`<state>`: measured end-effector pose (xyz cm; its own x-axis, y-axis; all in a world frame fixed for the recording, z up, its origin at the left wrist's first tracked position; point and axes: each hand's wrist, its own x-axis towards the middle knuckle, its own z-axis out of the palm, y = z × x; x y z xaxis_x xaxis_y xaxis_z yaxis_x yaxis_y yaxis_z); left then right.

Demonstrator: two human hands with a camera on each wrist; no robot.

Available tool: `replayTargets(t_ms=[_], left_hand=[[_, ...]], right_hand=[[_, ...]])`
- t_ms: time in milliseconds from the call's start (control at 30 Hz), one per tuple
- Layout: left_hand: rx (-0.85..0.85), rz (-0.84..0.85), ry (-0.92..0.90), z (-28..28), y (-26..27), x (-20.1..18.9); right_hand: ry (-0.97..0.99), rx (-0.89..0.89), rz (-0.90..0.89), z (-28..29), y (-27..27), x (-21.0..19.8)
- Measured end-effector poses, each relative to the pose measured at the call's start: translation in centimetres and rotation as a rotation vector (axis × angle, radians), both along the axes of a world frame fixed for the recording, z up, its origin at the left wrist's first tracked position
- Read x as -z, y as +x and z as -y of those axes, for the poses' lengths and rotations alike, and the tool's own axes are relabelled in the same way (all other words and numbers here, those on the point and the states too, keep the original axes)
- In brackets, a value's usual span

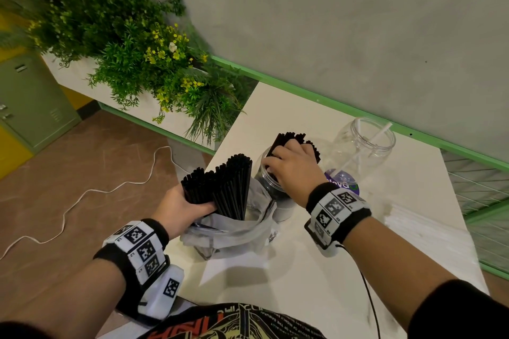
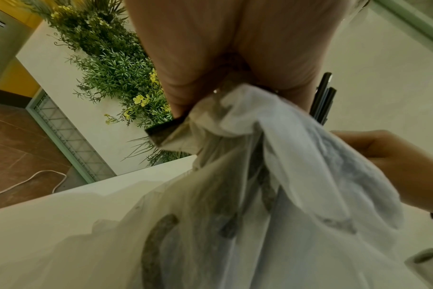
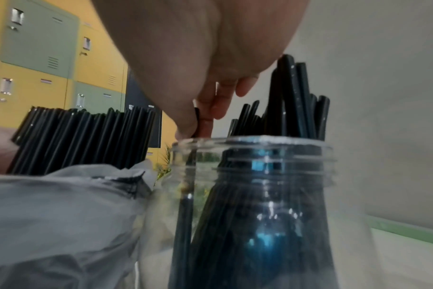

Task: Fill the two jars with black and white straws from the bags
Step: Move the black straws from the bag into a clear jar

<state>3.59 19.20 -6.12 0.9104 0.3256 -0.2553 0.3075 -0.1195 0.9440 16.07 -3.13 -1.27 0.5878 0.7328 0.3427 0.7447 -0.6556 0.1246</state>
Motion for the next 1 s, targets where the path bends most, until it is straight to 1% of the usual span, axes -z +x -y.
replayTargets(t_ms=[67, 167, 233, 300, 367, 433, 533, 600, 700, 867, 1000], left_hand=[[-0.008, 0.008, -0.004, 0.1, 0.0, -0.1], [0.004, 0.014, 0.015, 0.2, 0.0, -0.3], [0.019, 0.015, 0.02, 0.2, 0.1, -0.3], [0.02, 0.02, 0.015, 0.2, 0.2, -0.3], [0.025, 0.021, 0.009, 0.1, 0.1, -0.2], [0.027, 0.022, 0.005, 0.0, 0.1, -0.1], [0.036, 0.02, 0.011, -0.1, 0.1, 0.0], [0.031, 0.025, 0.01, -0.2, 0.1, 0.0], [0.019, 0.019, 0.013, -0.2, 0.1, 0.3], [0.018, 0.016, 0.051, -0.2, 0.0, 0.3], [0.023, 0.015, 0.051, -0.2, 0.0, 0.4]], right_hand=[[0.061, 0.01, -0.071, 0.5, -0.2, -1.2], [0.172, 0.111, -0.228, 1.7, -0.1, -3.1], [0.238, 0.142, -0.213, 2.7, 0.2, -3.7], [0.274, 0.164, -0.177, 3.7, 0.5, -3.5], [0.326, 0.177, -0.187, 4.4, 0.7, -2.6], [0.426, 0.203, -0.219, 4.7, 0.4, -1.9], [0.519, 0.277, -0.224, 4.9, -0.7, -1.4], [0.526, 0.322, -0.291, 5.0, -1.0, -1.1], [0.588, 0.328, -0.386, 5.1, -0.7, -0.5], [0.713, 0.332, -0.34, 5.4, 0.8, -2.4], [0.804, 0.375, -0.418, 5.6, 2.1, -2.9]])
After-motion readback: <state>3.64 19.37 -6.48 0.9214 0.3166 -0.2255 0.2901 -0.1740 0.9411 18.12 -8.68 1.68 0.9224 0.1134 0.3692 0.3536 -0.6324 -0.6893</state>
